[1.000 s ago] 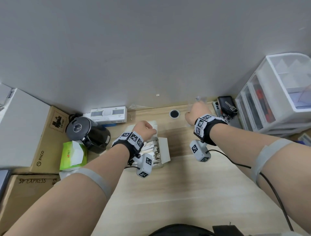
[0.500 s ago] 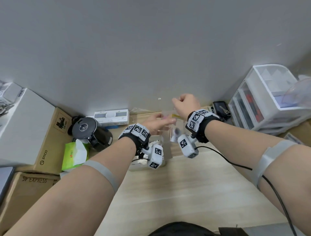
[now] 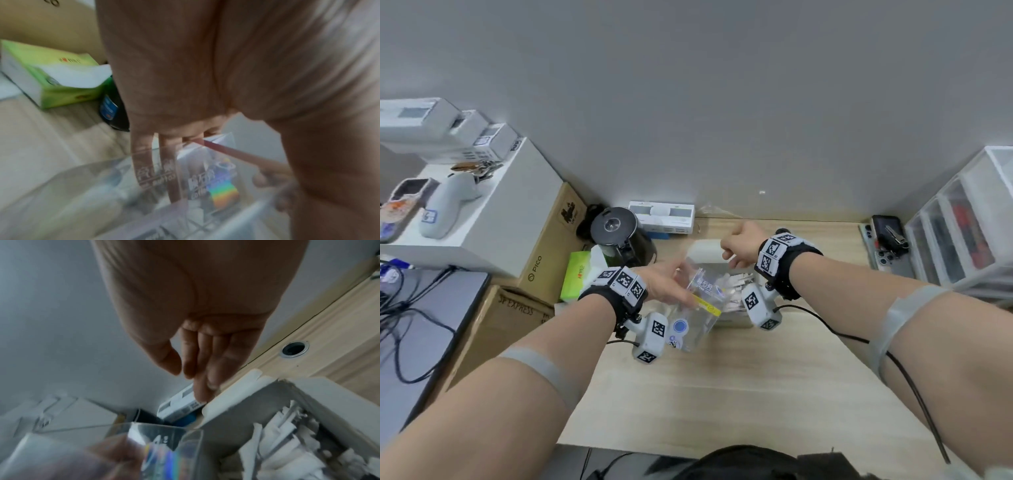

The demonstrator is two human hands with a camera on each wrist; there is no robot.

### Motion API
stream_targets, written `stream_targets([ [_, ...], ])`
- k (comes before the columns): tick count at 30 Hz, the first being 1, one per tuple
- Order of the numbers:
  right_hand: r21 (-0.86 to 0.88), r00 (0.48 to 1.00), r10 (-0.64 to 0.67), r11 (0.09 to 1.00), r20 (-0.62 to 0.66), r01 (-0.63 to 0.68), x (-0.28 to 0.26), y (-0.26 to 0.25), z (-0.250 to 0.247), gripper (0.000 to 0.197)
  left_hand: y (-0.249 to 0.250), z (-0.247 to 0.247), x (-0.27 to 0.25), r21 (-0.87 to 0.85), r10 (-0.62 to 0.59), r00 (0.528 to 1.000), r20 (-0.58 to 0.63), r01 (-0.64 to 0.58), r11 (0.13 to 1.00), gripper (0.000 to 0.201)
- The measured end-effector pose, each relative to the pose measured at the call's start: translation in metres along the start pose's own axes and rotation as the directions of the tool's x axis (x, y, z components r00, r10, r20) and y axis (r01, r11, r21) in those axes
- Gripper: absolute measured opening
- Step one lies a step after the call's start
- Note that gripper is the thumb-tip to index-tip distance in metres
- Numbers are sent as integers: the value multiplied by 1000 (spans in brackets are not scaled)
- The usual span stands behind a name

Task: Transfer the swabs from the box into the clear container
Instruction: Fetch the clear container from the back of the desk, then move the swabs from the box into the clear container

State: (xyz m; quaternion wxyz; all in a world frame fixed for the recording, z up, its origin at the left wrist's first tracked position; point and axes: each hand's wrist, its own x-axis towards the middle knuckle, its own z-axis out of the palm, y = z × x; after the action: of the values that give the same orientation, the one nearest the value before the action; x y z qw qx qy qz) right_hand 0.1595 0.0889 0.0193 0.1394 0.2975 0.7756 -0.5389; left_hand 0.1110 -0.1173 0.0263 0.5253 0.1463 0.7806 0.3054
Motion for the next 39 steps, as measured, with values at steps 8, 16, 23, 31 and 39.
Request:
stream_targets([
  [8,-671,979,-20,725,204,155,13,34,62,47,-60,-6,-13,169,5,1000,0,-5,986,67],
  [16,-903,955,28,335,296,270,34,53,92,86,-79,-8,-3,270,-41,999,12,37,962,66],
  [23,-955,967,30,171,252,244,47,62,101,74,-84,-15,9,278,-76,994,78,52,959,73],
  [31,-973,971,58,27,231,230,57,65,111,64,-83,-19,20,180,-68,984,162,38,983,66],
  [39,-965,961,89,21,261,260,58,57,106,54,-79,-19,24,183,-86,977,195,50,982,73],
])
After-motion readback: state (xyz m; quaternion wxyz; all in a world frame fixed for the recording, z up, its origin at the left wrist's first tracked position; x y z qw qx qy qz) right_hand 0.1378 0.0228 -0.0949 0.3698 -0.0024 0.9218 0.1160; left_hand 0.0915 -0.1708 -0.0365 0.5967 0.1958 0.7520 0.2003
